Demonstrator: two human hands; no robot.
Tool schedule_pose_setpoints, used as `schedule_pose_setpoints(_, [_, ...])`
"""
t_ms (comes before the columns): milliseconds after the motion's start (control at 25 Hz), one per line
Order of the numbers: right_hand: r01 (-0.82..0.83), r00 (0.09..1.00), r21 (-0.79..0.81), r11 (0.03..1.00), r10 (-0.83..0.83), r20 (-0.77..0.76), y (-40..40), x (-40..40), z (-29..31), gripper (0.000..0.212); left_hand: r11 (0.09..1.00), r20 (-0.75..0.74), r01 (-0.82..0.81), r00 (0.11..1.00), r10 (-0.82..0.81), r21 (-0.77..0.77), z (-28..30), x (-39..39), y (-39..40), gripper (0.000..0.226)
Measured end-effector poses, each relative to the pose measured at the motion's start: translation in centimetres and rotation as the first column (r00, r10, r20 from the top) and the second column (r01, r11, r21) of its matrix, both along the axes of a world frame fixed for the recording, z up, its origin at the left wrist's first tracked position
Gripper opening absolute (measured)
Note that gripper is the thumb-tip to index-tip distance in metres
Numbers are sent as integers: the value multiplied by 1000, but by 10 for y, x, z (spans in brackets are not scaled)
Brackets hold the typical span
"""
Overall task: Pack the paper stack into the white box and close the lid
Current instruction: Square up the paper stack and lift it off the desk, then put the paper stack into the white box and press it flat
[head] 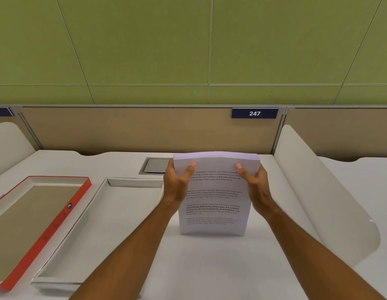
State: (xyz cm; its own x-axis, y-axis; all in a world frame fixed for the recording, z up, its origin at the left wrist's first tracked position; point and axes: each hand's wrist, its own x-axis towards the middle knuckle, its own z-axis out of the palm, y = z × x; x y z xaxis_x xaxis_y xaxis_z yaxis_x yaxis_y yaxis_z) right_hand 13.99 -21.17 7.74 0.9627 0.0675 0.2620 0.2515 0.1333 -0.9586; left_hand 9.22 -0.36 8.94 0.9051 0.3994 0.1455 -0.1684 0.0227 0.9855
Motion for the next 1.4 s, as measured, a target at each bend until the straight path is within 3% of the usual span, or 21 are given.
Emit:
schedule_pose_setpoints(80, [4, 1000, -39, 999, -4, -2, -1, 1, 4, 40, 999, 28, -17, 999, 18, -28, 3, 0, -1, 41])
schedule_pose_setpoints(160, [12, 1000, -51, 999, -12, 18, -1, 1, 12, 22, 997, 47, -57, 997, 60, -57, 9, 1, 0, 40])
schedule_pose_setpoints(320, [171, 985, -21, 985, -170, 18, 10, 7, 28, 42, 975, -34, -215, 976, 214, -53, 21, 8, -5, 43])
schedule_pose_setpoints(440, [247, 968, -65, 967, -250, -33, 15, 8, 29, 33, 963, -61, -270, 961, 270, -2, 21, 9, -8, 39])
schedule_pose_setpoints(600, [150, 989, -37, 988, -150, 14, 6, -1, 17, 35, 990, 55, -126, 990, 130, -68, 8, 4, 4, 42])
schedule_pose_setpoints(720, [2, 1000, 10, 1000, -2, 19, -12, -7, -6, 27, 1000, 146, -1, 989, 1, 5, -8, -8, 22, 17])
schedule_pose_setpoints(960, [-78, 996, -234, 969, 67, -54, -43, -7, -41, 25, 932, -71, 46, 997, -22, 360, -39, -22, 45, 26])
schedule_pose_setpoints(1160, [-87, 996, -352, 932, 75, -49, -48, -2, -36, 24, 912, -97, 57, 995, -20, 406, -34, -20, 50, 26])
schedule_pose_setpoints(1400, [-121, 991, -354, 927, 94, -91, -53, -6, -50, 19, 930, -167, 72, 986, -11, 362, -48, -24, 58, 24])
